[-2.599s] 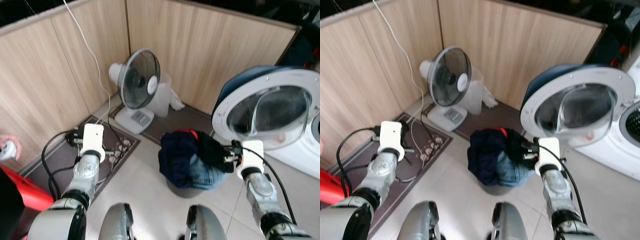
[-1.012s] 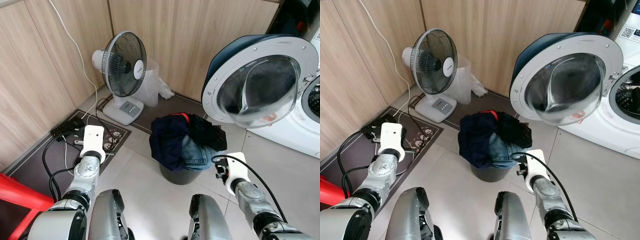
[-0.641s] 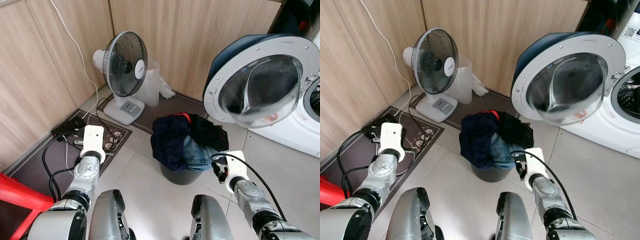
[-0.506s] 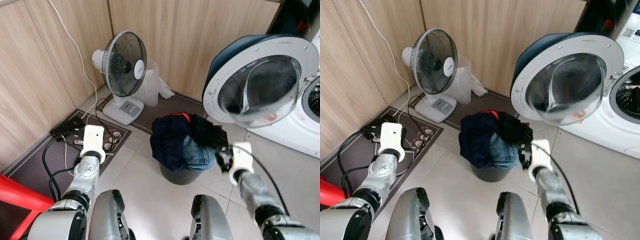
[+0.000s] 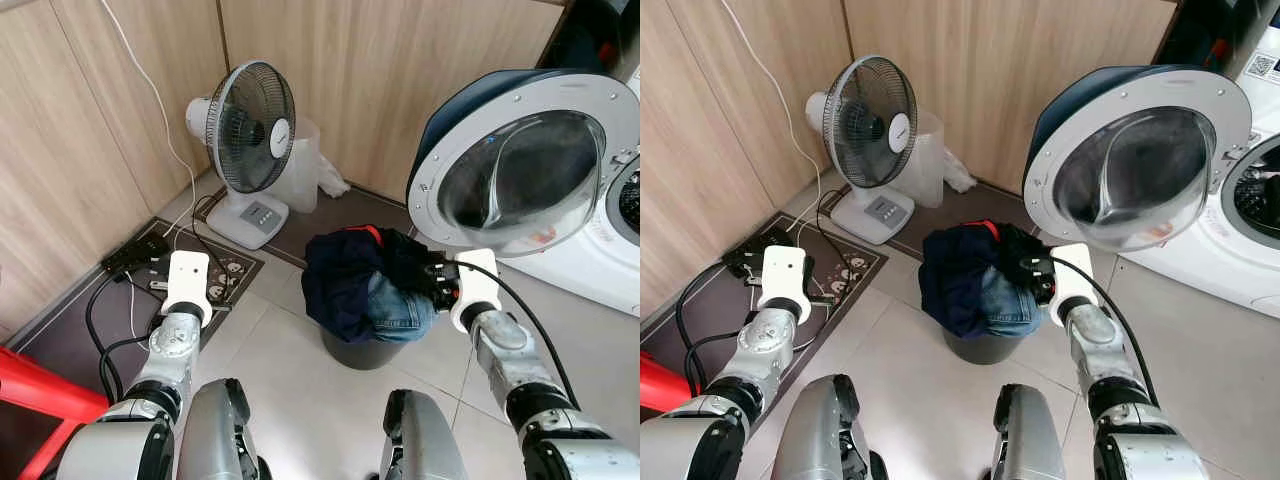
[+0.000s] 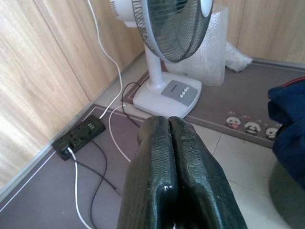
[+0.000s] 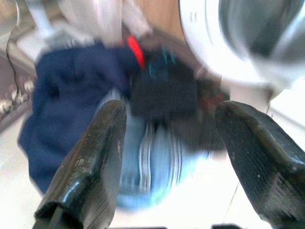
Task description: Clothes washing
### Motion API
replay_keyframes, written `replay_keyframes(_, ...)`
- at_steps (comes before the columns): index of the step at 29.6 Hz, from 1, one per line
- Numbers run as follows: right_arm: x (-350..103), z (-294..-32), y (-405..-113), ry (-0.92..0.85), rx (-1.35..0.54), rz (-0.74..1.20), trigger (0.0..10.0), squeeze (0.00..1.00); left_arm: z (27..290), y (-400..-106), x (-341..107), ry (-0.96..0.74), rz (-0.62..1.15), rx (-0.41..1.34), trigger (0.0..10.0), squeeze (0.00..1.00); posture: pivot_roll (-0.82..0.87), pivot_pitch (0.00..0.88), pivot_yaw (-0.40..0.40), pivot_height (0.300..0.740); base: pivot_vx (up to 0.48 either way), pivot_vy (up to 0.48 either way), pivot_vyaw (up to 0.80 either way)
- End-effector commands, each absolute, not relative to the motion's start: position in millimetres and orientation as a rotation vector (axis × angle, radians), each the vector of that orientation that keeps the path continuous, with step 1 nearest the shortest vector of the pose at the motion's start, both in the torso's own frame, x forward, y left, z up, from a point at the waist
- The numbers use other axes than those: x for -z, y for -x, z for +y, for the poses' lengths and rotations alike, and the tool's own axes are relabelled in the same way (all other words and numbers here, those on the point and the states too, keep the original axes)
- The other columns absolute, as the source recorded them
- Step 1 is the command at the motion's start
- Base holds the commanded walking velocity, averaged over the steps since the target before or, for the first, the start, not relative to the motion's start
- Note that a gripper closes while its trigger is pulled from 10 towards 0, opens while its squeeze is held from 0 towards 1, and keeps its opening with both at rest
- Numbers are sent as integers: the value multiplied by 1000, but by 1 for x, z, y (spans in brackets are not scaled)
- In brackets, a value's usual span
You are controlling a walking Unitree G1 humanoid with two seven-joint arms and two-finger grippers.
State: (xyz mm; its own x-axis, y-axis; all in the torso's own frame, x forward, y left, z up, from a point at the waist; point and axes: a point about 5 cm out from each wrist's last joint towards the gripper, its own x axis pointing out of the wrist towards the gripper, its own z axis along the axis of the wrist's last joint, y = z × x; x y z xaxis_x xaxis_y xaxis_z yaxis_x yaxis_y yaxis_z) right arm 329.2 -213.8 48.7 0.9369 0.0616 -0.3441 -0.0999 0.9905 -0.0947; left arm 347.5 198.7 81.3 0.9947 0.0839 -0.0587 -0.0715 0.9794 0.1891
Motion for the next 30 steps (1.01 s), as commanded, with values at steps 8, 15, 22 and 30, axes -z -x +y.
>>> replay_keyframes(8,-7,-232,-290,63,27,487,10000,0,199,-338,-63,-176,150,-78,10000,0,36,110,-39,515,0,0,0)
replay_keyframes(15,-26,-240,-302,35,82,361,10000,0,200,-339,-65,-179,144,-77,10000,0,34,115,-35,529,0,0,0)
replay_keyframes(22,-45,-240,-317,40,85,291,10000,0,198,-342,-70,-177,128,-74,10000,0,34,114,-35,579,0,0,0)
replay_keyframes(30,-50,-237,-321,43,74,259,10000,0,198,-342,-70,-176,126,-74,10000,0,34,115,-37,629,0,0,0)
